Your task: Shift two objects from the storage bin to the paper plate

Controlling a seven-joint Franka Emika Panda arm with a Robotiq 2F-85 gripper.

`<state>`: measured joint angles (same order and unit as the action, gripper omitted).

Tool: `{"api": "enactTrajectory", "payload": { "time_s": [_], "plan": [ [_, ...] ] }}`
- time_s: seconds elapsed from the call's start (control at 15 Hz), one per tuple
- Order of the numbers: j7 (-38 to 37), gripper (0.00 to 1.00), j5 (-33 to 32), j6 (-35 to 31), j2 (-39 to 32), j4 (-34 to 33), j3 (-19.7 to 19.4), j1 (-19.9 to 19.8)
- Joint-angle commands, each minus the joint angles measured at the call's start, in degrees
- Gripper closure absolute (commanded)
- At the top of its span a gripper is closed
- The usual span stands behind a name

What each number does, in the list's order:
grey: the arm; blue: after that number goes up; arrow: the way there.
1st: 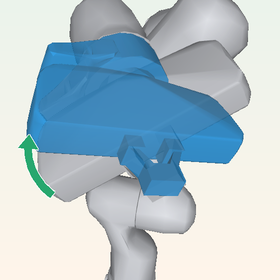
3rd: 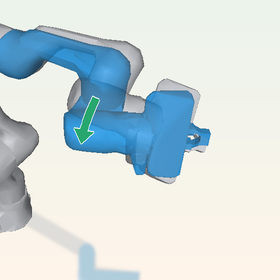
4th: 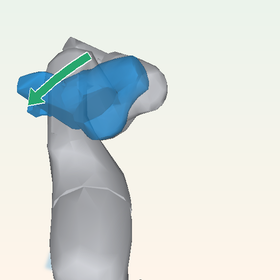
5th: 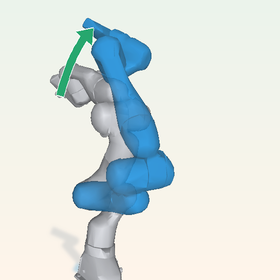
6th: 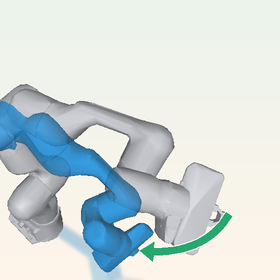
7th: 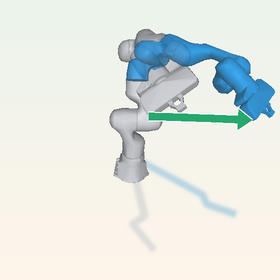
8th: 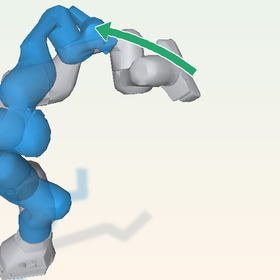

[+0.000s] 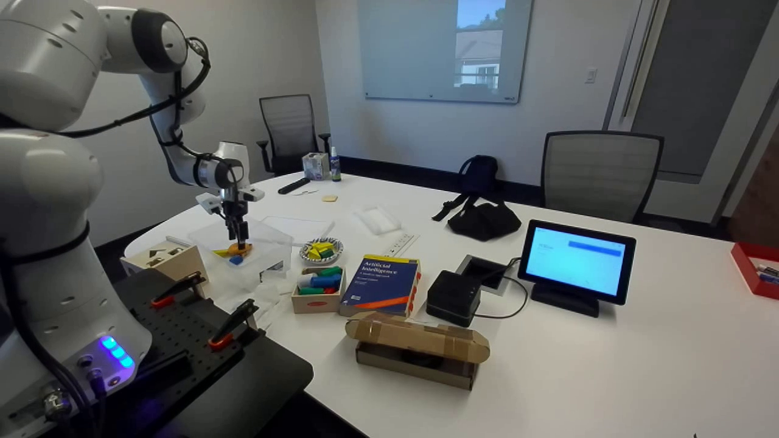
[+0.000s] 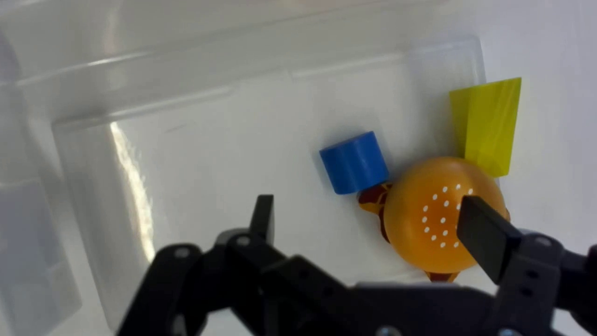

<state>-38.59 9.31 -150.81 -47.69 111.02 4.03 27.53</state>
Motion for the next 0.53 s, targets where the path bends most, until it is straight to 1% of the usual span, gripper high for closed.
{"api": "enactTrajectory", "payload": {
  "time_s": [0.0, 0.47],
  "plan": [
    [-2.16, 0.0, -0.74, -1.7, -4.11, -4.87, -1.1, 1.88],
    [-2.03, 0.0, -0.36, -2.01, -9.37, -11.74, -1.15, 2.85]
  ]
}}
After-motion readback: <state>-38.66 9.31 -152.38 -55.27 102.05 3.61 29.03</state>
